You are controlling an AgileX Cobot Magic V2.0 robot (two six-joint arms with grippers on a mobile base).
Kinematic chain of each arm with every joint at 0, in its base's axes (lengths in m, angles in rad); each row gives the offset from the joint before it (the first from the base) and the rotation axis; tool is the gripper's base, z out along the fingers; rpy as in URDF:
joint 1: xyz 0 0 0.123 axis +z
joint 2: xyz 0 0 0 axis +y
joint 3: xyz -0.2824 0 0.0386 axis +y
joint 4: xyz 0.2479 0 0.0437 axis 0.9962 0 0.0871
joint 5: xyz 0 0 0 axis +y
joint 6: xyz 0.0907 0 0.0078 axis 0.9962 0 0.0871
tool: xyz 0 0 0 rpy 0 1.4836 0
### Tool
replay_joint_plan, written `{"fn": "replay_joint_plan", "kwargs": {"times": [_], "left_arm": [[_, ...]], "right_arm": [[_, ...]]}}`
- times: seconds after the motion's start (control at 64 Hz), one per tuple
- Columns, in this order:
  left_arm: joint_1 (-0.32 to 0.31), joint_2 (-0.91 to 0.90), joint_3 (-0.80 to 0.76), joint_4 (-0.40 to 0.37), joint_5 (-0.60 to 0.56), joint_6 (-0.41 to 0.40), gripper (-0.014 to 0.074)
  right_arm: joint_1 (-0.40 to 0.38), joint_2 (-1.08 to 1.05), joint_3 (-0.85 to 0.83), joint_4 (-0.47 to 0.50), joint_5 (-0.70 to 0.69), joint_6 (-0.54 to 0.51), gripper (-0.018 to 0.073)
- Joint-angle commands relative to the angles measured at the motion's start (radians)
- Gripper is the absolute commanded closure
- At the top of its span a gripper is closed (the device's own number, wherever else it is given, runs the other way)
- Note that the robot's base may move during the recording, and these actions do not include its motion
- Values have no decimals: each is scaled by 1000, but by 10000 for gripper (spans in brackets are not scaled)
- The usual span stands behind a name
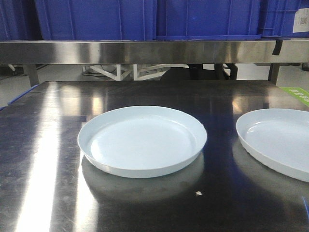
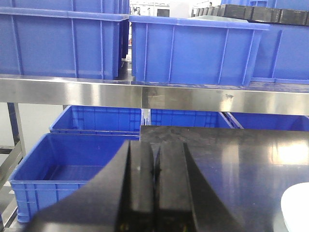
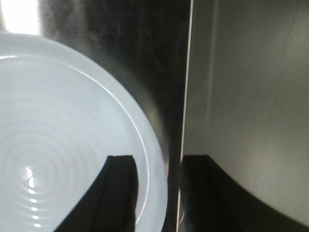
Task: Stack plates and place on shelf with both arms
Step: 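Move the right gripper down and grip the rim of the other plate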
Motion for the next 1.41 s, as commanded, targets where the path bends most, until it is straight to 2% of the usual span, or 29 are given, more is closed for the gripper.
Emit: {"fn": "replay_joint_plan", "kwargs": {"times": [0.0, 0.609, 1.39], "left_arm": [[3, 10, -32, -8, -78, -4, 516], [3, 10, -32, -8, -78, -4, 516], [3, 10, -32, -8, -78, -4, 516]], "right_arm": [[-6, -27, -33, 12, -1, -11, 204], [-24, -7, -17, 12, 42, -11, 204], [-25, 19, 12, 41, 13, -10, 214]]}}
